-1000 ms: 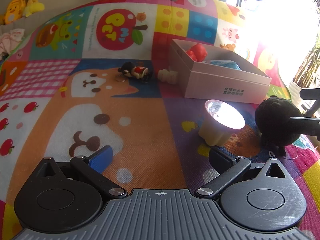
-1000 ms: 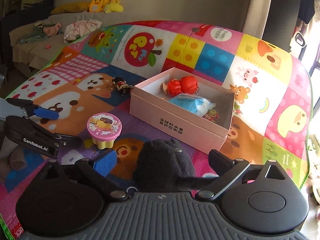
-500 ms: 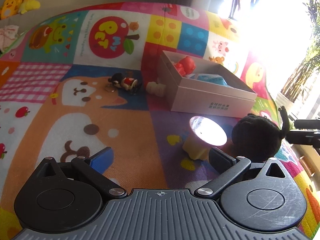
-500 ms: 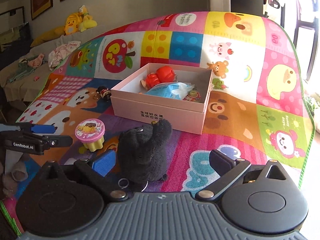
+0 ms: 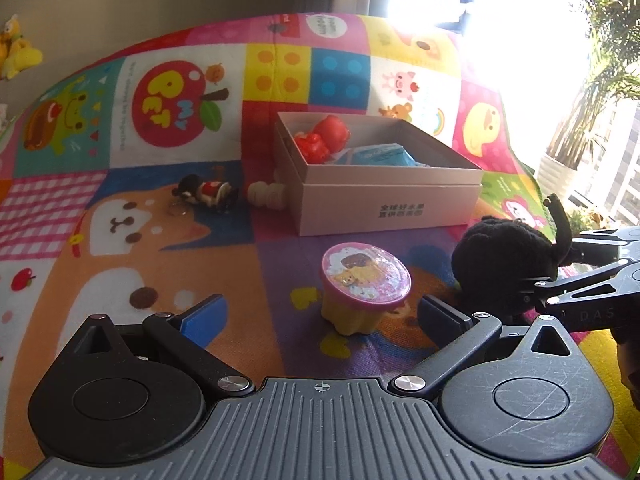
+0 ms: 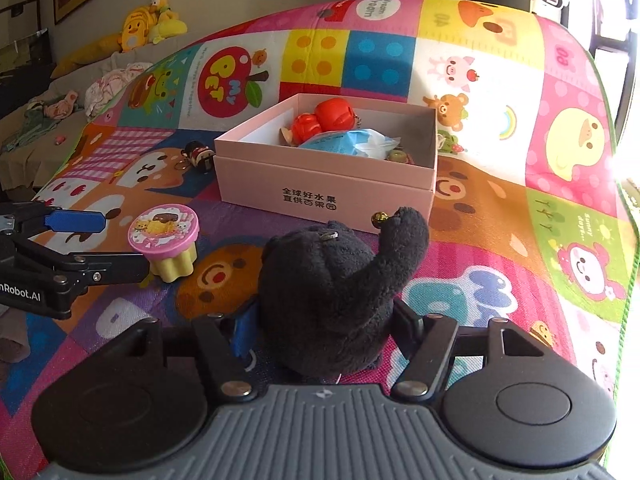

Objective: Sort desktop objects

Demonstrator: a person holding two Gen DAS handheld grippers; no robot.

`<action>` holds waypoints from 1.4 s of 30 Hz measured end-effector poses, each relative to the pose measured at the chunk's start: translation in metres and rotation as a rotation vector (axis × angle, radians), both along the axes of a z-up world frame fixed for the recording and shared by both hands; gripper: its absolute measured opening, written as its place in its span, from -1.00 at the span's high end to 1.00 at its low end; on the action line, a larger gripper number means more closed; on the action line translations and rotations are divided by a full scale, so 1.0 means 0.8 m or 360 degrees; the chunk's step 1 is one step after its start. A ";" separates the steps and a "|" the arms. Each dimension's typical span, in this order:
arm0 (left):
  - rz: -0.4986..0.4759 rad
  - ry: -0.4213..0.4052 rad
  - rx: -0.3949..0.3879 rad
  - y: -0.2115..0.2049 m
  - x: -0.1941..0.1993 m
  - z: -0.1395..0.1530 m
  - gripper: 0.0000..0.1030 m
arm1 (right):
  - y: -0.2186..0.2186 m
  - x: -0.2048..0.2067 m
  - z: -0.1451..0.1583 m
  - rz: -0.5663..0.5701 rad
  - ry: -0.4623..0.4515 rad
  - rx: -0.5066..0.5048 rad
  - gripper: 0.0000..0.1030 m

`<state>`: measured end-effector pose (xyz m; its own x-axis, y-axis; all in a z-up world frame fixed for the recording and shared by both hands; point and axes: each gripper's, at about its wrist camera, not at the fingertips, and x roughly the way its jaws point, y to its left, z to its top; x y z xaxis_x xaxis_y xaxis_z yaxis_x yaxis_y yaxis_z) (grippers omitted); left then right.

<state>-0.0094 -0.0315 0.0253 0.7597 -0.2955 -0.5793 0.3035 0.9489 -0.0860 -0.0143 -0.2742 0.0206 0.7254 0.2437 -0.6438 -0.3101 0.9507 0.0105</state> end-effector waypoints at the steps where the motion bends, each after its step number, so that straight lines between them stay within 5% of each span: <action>1: -0.0017 0.0000 0.0017 -0.006 0.002 -0.002 -1.00 | -0.004 -0.004 0.000 -0.0025 -0.0006 -0.0003 -0.29; 3: -0.0043 -0.0019 0.0062 -0.017 0.005 -0.006 -0.98 | -0.010 -0.009 -0.001 -0.0063 -0.0011 0.0001 -0.29; 6: -0.0093 -0.0046 0.0144 -0.036 0.010 -0.009 -0.59 | -0.012 -0.015 -0.002 -0.0086 -0.0027 0.0003 -0.29; 19: -0.0082 -0.0018 0.0237 -0.058 0.043 -0.018 -0.41 | 0.000 -0.017 -0.003 -0.0090 -0.0061 -0.0065 -0.30; 21: -0.0088 -0.0015 0.0232 -0.057 0.041 -0.018 -0.19 | 0.001 -0.018 -0.001 -0.0084 -0.0056 -0.0074 -0.29; 27: -0.0136 -0.0088 0.0274 -0.053 0.013 -0.008 -0.19 | 0.000 -0.025 0.012 -0.0033 -0.0005 -0.0044 -0.25; 31: -0.0196 -0.0123 0.0190 -0.044 -0.002 0.022 -0.19 | -0.014 -0.030 0.054 -0.0015 -0.0070 0.0037 -0.24; 34: -0.0172 -0.0293 0.0160 -0.040 0.005 0.068 -0.19 | -0.030 -0.029 0.112 -0.0020 -0.0241 0.0124 -0.23; 38: -0.0115 -0.0464 0.0170 -0.050 0.048 0.107 -0.19 | -0.039 -0.019 0.166 -0.0073 -0.0459 0.0151 -0.24; 42: -0.0088 -0.0487 0.0147 -0.068 0.113 0.107 -0.19 | -0.041 0.002 0.178 -0.0110 -0.0488 0.0151 -0.24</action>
<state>0.0812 -0.0859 0.1111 0.8871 -0.2979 -0.3525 0.3531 0.9299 0.1029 -0.0130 -0.3066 0.1626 0.8988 0.2354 -0.3698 -0.2472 0.9688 0.0159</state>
